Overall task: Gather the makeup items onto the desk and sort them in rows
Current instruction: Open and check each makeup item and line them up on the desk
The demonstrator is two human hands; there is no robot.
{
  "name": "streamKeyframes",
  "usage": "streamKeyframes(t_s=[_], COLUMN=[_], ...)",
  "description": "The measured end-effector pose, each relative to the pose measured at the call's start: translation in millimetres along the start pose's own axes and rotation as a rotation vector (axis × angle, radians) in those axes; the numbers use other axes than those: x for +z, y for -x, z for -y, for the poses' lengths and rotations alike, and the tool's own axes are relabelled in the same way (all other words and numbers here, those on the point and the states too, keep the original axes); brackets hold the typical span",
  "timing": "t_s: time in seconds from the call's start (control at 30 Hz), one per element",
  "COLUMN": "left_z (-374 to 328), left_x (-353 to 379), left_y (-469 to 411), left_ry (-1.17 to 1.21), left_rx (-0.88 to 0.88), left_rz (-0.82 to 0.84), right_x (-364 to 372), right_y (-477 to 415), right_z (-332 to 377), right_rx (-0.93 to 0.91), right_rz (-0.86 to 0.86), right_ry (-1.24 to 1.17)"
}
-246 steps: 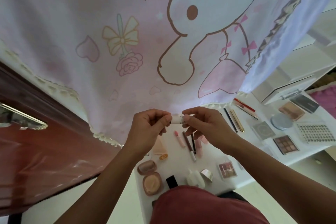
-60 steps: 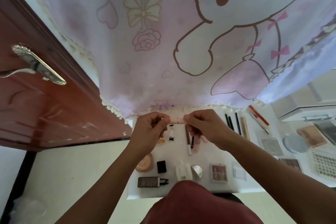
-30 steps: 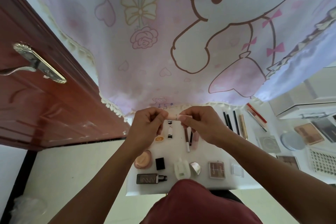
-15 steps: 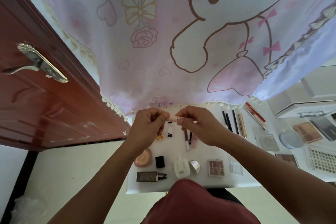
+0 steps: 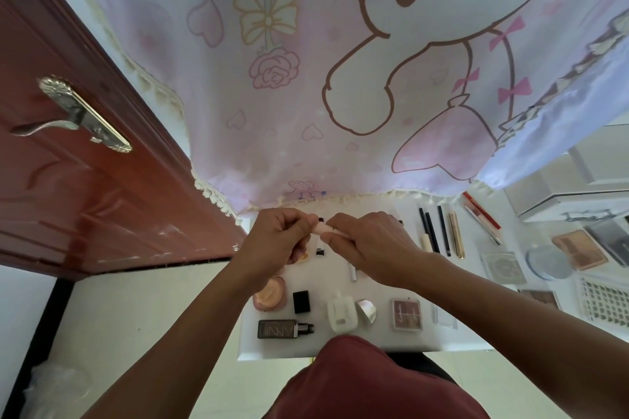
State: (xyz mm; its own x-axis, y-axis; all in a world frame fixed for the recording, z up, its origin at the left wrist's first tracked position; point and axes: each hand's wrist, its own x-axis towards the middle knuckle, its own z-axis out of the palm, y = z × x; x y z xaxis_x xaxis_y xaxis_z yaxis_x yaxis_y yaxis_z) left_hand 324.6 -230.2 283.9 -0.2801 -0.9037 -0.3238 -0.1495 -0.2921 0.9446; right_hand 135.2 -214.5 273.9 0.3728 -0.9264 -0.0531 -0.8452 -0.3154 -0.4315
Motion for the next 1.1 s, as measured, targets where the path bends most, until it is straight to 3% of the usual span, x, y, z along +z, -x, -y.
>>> streamKeyframes(t_s=[0.23,0.47,0.83,1.1], left_z=[-2,-8,-8,-9], left_x=[-1,-2,-2,-7], left_y=[-2,-2,-5,-7], left_ry=[-0.015,-0.123,-0.142,-0.092], left_rx=[0.008,0.088,0.082,0.105], left_rz=[-0.015,-0.039,-0.033,-0.071], right_x=[7,13,12,-3], right_y=[-4,-5,-2,5], right_z=[-1,-7,-8,-7], right_rx=[0.024,0.039,-0.003,0.072], right_rz=[-0.047,0.017,-0.098,-0.005], right_ry=[-0.045,-0.077,-0.065,-0.393])
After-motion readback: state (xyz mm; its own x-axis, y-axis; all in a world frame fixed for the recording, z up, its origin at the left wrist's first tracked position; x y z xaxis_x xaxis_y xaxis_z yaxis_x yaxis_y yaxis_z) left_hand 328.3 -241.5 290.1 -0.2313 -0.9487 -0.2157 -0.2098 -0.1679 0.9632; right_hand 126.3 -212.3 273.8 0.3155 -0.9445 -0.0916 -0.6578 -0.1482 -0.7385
